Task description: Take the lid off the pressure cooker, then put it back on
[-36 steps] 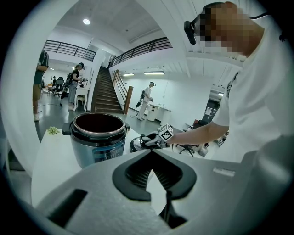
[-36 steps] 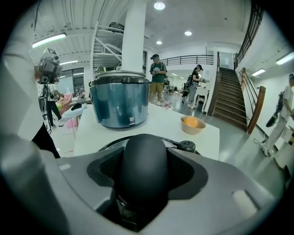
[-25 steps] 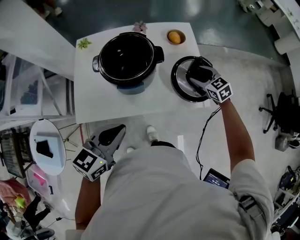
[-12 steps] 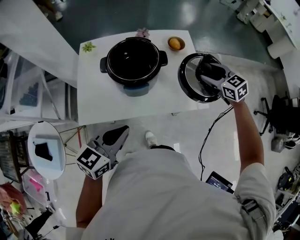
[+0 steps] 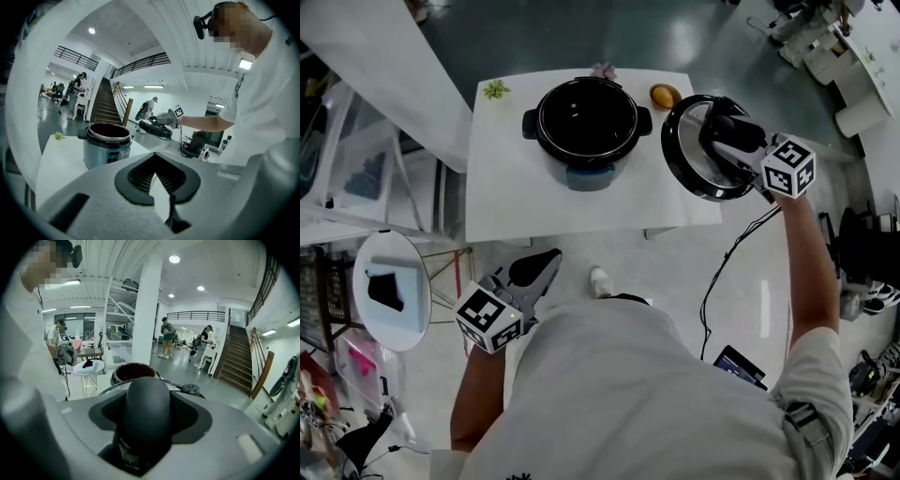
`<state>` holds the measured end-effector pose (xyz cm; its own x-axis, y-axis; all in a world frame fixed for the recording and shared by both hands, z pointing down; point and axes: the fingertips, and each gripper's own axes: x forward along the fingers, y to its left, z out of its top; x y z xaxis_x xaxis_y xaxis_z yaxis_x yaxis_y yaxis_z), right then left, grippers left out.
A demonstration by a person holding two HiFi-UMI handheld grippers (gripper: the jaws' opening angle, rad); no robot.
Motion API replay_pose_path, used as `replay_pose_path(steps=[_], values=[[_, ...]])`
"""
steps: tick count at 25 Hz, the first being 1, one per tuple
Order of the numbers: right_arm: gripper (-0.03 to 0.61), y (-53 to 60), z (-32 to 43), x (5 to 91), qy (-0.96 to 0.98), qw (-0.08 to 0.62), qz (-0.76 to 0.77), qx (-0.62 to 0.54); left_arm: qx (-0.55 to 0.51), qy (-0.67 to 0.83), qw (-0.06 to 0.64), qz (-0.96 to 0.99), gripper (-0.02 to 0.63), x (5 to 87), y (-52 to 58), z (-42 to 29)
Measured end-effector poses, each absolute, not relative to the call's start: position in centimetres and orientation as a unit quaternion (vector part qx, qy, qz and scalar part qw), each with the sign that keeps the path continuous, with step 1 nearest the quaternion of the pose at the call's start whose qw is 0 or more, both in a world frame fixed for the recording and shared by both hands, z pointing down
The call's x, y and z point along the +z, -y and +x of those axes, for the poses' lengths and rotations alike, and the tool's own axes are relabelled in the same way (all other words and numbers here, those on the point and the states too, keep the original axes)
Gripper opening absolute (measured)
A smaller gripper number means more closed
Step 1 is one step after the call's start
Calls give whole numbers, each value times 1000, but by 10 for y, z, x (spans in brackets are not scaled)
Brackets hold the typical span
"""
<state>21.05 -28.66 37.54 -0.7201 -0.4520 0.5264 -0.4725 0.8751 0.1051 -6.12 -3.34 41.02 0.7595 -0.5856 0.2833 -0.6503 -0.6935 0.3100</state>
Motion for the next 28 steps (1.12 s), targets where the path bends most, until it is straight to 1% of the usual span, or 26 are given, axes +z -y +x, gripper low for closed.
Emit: replay_pose_path(steps=[14,28], values=[[291,298,112,343,949,271,160,-11,65,373,189,906,6,400,19,-87],[291,316,5,349,962,268,55,-27,56,435,192,878,6,398,18,-109]])
